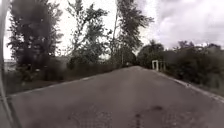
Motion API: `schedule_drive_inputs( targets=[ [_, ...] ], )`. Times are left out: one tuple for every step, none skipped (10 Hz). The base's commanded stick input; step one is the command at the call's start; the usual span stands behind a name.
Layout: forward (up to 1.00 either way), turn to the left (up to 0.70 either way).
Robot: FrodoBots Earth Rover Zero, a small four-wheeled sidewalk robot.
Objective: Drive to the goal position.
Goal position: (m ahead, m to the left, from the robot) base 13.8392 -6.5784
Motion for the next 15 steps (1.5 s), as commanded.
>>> schedule_drive_inputs(
  targets=[
    [0.7,0.0],
    [0.7,0.0],
    [0.7,0.0],
    [0.7,0.0],
    [0.7,0.0],
    [0.7,0.0],
    [0.7,0.0],
    [0.7,0.0],
    [0.7,0.0],
    [0.7,0.0],
    [0.7,0.0],
    [0.7,0.0],
    [0.7,0.0],
    [0.7,0.0],
    [0.7,0.0]
  ],
)
